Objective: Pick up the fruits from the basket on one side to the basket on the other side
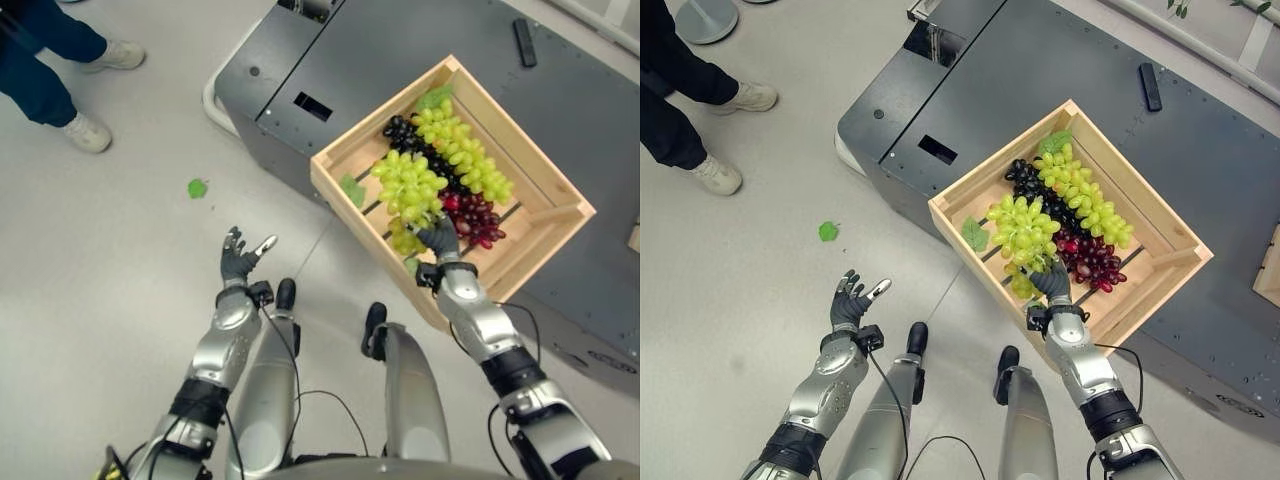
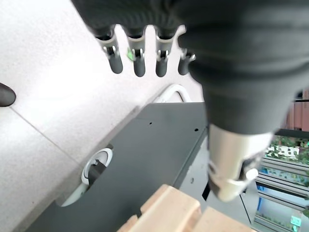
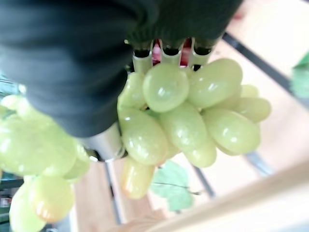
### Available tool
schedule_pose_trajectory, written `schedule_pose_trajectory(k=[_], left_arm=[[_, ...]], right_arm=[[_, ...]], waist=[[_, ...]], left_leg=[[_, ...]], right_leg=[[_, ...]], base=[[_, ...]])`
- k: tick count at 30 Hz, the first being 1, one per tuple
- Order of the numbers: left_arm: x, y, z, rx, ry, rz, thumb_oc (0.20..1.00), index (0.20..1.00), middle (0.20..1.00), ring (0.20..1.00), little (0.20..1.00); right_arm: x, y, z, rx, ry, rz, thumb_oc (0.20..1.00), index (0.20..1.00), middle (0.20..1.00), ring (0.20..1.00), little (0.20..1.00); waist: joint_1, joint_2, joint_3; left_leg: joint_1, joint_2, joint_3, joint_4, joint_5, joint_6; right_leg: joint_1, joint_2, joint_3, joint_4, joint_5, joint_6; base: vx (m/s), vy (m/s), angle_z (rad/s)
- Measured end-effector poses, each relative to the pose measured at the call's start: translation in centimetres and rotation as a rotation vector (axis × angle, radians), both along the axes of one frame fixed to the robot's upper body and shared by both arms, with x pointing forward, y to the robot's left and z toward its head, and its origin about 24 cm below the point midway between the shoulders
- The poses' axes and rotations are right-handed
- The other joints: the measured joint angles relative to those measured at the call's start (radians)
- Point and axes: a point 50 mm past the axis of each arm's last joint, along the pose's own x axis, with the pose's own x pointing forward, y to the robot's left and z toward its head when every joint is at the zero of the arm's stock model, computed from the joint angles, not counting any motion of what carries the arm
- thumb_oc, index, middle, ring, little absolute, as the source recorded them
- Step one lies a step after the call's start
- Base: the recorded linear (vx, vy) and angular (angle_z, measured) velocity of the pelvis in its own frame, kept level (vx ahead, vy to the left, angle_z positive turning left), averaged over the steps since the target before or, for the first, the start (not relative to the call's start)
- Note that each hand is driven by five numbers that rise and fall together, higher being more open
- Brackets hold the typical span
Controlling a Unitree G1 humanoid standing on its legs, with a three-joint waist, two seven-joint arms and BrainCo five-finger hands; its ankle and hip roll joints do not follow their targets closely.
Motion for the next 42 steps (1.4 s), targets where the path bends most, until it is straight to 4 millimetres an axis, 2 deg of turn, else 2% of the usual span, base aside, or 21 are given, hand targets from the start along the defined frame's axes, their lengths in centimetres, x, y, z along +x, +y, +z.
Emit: schedule_pose_trajectory(k=[6,14,22,29,33,38,42], left_arm=[[-0.5,0.6,-0.6,-0.008,0.017,0.003,1.0,1.0,1.0,1.0,1.0],[-0.7,0.8,-0.9,-0.015,0.021,-0.016,1.0,1.0,1.0,1.0,1.0],[-0.9,0.8,-1.0,-0.019,0.03,-0.048,1.0,1.0,1.0,1.0,1.0],[-0.6,0.5,-0.5,0.02,0.011,-0.105,1.0,1.0,1.0,1.0,1.0],[-0.3,0.1,0.4,0.028,-0.023,-0.145,1.0,1.0,1.0,1.0,1.0],[-0.4,-1.4,0.0,0.022,-0.009,-0.203,1.0,1.0,1.0,1.0,1.0],[-0.7,-2.4,-0.6,0.057,0.012,-0.248,1.0,1.0,1.0,1.0,1.0]], right_arm=[[0.0,0.1,0.5,0.007,-0.019,0.035,0.2,0.2,0.2,0.2,0.2],[-0.7,-1.4,0.8,0.011,-0.038,0.036,0.2,0.2,0.2,0.2,0.2],[-1.2,-0.8,1.8,0.037,-0.084,0.1,0.2,0.2,0.2,0.2,0.2],[-1.0,0.9,2.6,0.022,-0.102,0.201,0.2,0.2,0.2,0.2,0.2],[-0.8,2.4,2.8,0.001,-0.097,0.269,0.2,0.2,0.2,0.2,0.2],[-0.9,4.3,2.1,-0.024,-0.061,0.332,0.2,0.2,0.2,0.2,0.2],[-1.2,5.6,1.5,-0.035,-0.035,0.367,0.2,0.2,0.2,0.2,0.2]], waist=[[0.003,0.0,0.0],[0.003,0.002,0.001],[0.002,0.004,0.001],[0.002,0.011,-0.003],[0.003,0.029,-0.012],[0.003,0.082,-0.073],[0.001,0.093,-0.131]], left_leg=[[0.089,0.0,0.016,-0.052,0.008,0.003],[0.132,-0.01,0.018,-0.073,0.009,0.005],[0.191,0.006,0.023,-0.119,0.01,0.003],[0.257,0.006,0.024,-0.154,0.01,0.004],[0.291,0.007,0.021,-0.172,0.011,0.004],[0.323,0.006,0.016,-0.194,0.012,0.006],[0.35,0.005,0.011,-0.208,0.012,0.006]], right_leg=[[0.08,-0.001,0.0,-0.046,0.012,0.01],[0.12,-0.007,0.0,-0.055,0.02,0.019],[0.175,0.01,-0.001,-0.117,0.049,0.025],[0.238,0.008,-0.002,-0.149,0.051,0.023],[0.277,0.009,-0.01,-0.171,0.054,0.025],[0.316,0.008,-0.02,-0.2,0.058,0.03],[0.347,0.007,-0.028,-0.213,0.058,0.03]], base=[[0.0,-0.015,-0.04],[0.0,-0.01,0.03],[0.02,-0.011,-0.07],[0.03,-0.001,-0.01],[0.02,-0.011,0.02],[0.04,-0.002,0.04],[0.05,0.005,0.04]])
